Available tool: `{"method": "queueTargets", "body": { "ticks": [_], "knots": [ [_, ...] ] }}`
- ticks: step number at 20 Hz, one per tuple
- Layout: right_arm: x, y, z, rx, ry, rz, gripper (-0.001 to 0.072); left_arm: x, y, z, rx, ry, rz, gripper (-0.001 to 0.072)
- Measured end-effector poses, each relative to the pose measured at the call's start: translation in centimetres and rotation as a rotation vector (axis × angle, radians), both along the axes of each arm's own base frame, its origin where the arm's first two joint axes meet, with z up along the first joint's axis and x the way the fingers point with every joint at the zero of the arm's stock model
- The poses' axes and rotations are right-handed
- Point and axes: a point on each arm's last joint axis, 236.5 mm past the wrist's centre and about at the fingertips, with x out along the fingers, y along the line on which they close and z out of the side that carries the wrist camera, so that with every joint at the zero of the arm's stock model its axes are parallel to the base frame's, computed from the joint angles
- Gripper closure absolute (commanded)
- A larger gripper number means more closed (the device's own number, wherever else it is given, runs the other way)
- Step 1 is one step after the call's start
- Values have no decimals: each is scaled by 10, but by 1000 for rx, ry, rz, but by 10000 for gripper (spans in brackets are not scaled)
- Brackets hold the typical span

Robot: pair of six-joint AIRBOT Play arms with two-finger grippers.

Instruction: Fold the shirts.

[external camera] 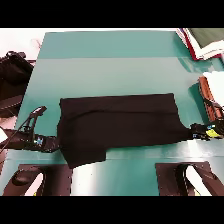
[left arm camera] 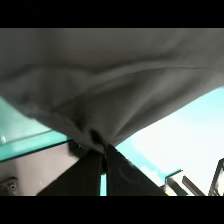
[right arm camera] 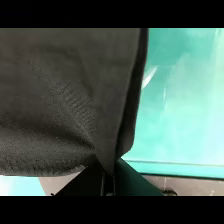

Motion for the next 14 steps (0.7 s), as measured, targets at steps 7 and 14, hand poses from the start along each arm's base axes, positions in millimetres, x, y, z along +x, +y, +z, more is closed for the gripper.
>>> {"method": "queueTargets", "body": {
  "ticks": [7, 14],
  "knots": [
    [52, 10, 6, 1, -42, 83, 695, 95, 2, 17, 27, -120, 15, 684],
    [153, -2, 18, -19, -121, 93, 693, 195, 4, 1, 53, -177, 56, 683]
  ]
}}
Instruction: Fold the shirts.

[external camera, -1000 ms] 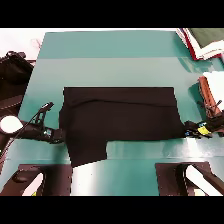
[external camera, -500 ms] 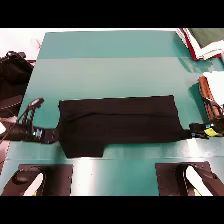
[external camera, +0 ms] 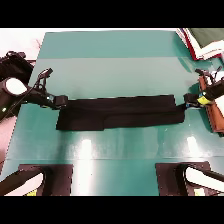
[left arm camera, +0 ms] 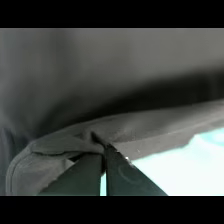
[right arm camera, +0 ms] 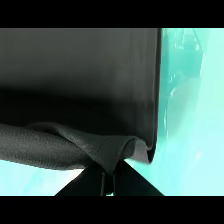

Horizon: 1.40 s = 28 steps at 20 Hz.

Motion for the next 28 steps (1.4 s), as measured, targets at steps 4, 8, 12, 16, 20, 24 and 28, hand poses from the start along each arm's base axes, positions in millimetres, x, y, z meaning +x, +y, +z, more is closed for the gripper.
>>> {"method": "queueTargets", "body": {
  "ticks": [4, 8, 12, 16, 20, 24, 28],
  "knots": [
    [37, -4, -9, 9, -4, -2, 509, 28, 2, -18, 8, -9, 30, 362],
    [68, 5, -6, 146, -65, -12, 328, 48, 4, -12, 3, -54, 61, 228],
    [63, -17, -14, 242, -69, -61, 156, 57, -3, 6, -30, -73, 66, 674],
    [28, -38, -52, 335, 19, -149, 160, 55, -29, 17, -96, -73, 37, 683],
    [12, -22, -85, 476, 73, -201, 271, 49, -77, 15, -135, -71, -21, 683],
    [28, 7, -97, 554, 53, -179, 696, 45, -133, -3, -177, -55, -78, 683],
    [53, 27, -71, 552, -33, -66, 695, 48, -185, -25, -199, -26, -137, 683]
  ]
}}
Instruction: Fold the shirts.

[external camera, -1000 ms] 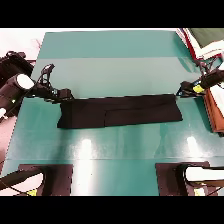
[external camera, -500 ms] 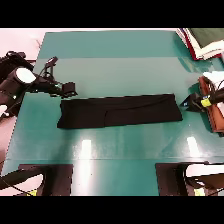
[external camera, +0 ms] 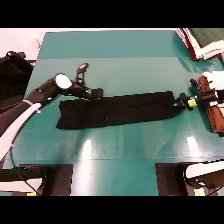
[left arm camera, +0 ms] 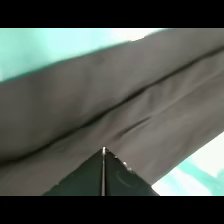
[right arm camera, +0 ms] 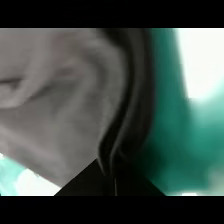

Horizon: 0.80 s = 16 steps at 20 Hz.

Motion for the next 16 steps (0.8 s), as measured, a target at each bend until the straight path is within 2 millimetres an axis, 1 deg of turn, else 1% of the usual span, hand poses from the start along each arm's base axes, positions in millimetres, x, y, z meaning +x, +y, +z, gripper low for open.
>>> {"method": "queueTargets", "body": {
  "ticks": [2, 3, 5, 7, 10, 11, 13, 16],
  "knots": [
    [15, 10, 32, -8, -91, 41, 695, 4, -22, -12, 2, 8, -30, 683],
    [21, 17, 52, -9, -139, 65, 695, 6, -33, -18, 1, 13, -44, 683],
    [34, 34, 100, -21, -249, 101, 695, 8, -51, -32, 5, 26, -71, 683],
    [41, 58, 148, -26, -356, 140, 695, 10, -62, -44, 8, 44, -84, 683],
    [39, 98, 209, -25, -486, 208, 694, 10, -70, -60, 13, 72, -92, 683],
    [37, 113, 226, -19, -525, 234, 694, 9, -72, -64, 14, 77, -94, 683],
    [30, 140, 253, -8, -581, 282, 694, 9, -74, -67, 11, 84, -94, 683],
    [19, 178, 279, 18, -642, 348, 694, 10, -76, -69, 11, 86, -93, 683]
  ]
}}
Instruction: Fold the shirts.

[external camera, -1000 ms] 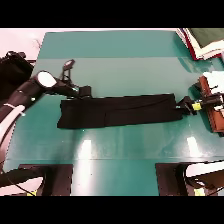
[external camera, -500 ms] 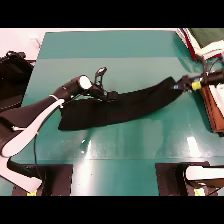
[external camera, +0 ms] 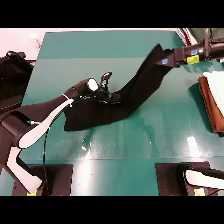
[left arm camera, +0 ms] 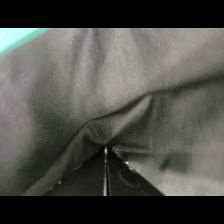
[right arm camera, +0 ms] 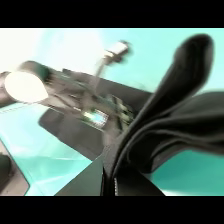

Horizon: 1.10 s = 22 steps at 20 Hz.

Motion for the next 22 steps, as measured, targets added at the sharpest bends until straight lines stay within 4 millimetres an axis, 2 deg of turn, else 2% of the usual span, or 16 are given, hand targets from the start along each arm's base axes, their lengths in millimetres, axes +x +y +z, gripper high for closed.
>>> {"method": "queueTargets", "body": {
  "ticks": [3, 5, 7, 8, 10, 11, 12, 13, 14, 17, 19, 20, 22],
  "knots": [
    [-12, 38, 15, 19, -35, 63, 694, 5, 0, 7, -4, -18, -1, 684],
    [-20, 62, 22, 36, -62, 101, 693, 20, 6, 29, -18, -65, 13, 683],
    [-28, 89, 27, 54, -85, 140, 693, 42, 29, 65, -19, -135, 35, 683],
    [-34, 106, 28, 64, -93, 165, 694, 52, 44, 86, -17, -171, 50, 682],
    [-43, 141, 24, 86, -101, 210, 690, 73, 90, 135, 7, -260, 96, 682],
    [-48, 164, 20, 98, -103, 235, 650, 81, 117, 162, 24, -308, 127, 683],
    [-54, 187, 14, 110, -101, 259, 541, 86, 143, 188, 36, -358, 162, 683],
    [-60, 213, 5, 123, -100, 280, 428, 88, 171, 214, 58, -410, 199, 682],
    [-66, 236, -4, 132, -100, 296, 383, 88, 197, 239, 77, -461, 239, 682],
    [-89, 295, -38, 134, -82, 357, 383, 76, 254, 295, 126, -574, 330, 682],
    [-93, 309, -51, 112, -89, 380, 384, 67, 279, 317, 153, -618, 372, 682],
    [-89, 306, -59, 82, -96, 384, 384, 63, 284, 324, 156, -632, 382, 682],
    [-74, 283, -78, 15, -75, 370, 384, 57, 291, 330, 166, -639, 391, 682]
  ]
}}
